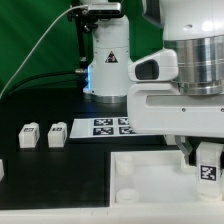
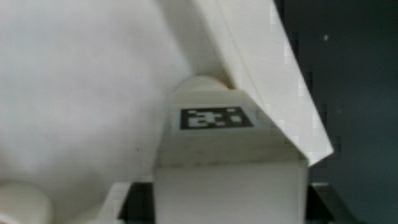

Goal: Assemble one leg

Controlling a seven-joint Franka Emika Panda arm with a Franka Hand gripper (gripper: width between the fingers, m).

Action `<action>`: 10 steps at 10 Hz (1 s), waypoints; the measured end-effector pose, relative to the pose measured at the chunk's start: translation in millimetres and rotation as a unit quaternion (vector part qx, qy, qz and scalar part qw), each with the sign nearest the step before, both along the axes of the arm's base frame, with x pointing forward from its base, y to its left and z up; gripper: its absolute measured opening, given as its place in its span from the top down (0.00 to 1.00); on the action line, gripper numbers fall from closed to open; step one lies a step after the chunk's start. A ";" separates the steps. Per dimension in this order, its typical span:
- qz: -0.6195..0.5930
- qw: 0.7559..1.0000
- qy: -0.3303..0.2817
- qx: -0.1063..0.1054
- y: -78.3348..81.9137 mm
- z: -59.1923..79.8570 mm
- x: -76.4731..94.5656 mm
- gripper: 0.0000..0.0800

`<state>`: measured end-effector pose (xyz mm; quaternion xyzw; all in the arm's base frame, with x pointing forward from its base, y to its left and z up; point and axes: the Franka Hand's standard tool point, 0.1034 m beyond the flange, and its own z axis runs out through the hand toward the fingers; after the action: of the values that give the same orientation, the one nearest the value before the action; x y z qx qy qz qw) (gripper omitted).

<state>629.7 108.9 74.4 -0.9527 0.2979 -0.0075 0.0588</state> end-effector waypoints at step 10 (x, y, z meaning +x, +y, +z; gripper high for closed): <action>-0.425 0.903 0.042 0.043 -3.7 -2.2 -5.5 0.33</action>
Offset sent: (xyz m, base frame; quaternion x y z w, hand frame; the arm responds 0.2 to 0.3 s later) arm 0.0057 0.0192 -0.0069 0.0414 0.0134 0.4788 0.8768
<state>624.2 105.2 72.3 -0.7316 0.6769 0.0209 0.0788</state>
